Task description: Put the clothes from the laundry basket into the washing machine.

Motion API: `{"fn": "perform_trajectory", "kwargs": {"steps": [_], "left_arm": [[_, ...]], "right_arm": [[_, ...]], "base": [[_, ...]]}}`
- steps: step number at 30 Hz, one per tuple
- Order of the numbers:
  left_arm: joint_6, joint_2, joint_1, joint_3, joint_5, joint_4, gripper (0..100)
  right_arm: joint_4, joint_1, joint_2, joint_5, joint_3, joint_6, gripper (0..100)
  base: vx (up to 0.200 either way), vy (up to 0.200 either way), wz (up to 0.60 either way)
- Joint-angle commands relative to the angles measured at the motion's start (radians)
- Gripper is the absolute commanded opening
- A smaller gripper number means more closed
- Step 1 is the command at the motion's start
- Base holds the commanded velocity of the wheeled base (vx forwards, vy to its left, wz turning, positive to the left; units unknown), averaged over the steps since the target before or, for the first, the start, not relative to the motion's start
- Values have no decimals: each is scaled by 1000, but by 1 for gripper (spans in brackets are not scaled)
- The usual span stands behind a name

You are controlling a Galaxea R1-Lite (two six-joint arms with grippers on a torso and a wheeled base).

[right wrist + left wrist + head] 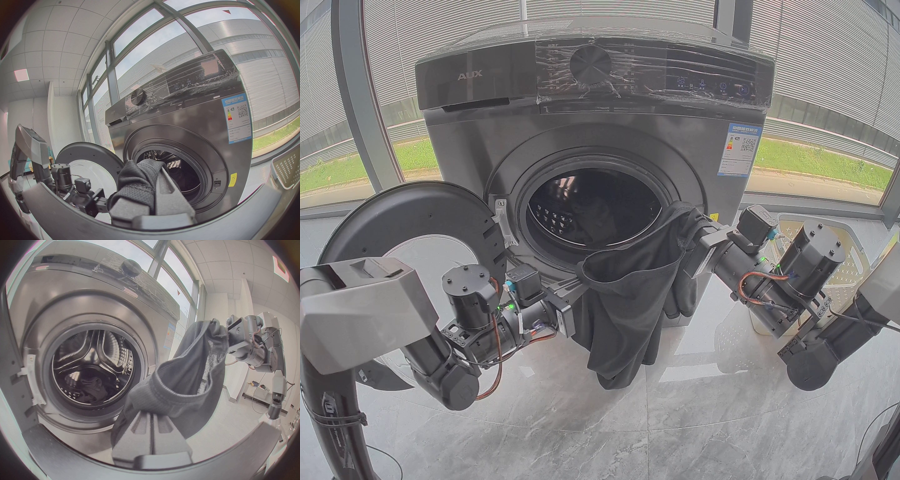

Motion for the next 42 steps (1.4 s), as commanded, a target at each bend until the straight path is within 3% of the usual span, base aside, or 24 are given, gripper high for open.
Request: {"fn": "perform_trajectory", "kwargs": {"steps": [1,10,22,28,33,34,42], "left_arm": [[11,-102,21,93,5,0,0],[6,-258,80,240,19,-1,0],[-8,-373,94,233,17,2,0],[6,-290,30,366,3,0,0],[32,-154,1,369,-40,-1,0],[32,-140,1,363,-49,-1,100],[37,-42,2,277,-47,-1,100]], "right_arm": [[0,-7,5,1,2,0,0],[-5,11,8,5,53,0,0],[-6,28,28,-1,71,-2,0],[-8,48,23,-21,20,0,0],[-8,48,27,-38,0,0,0],[-8,46,27,-39,-3,0,0],[11,46,51,-41,-64,-2,0]], "base": [[0,0,0],[0,0,0],[0,0,0],[0,0,0],[0,0,0],[0,0,0],[0,0,0]]}}
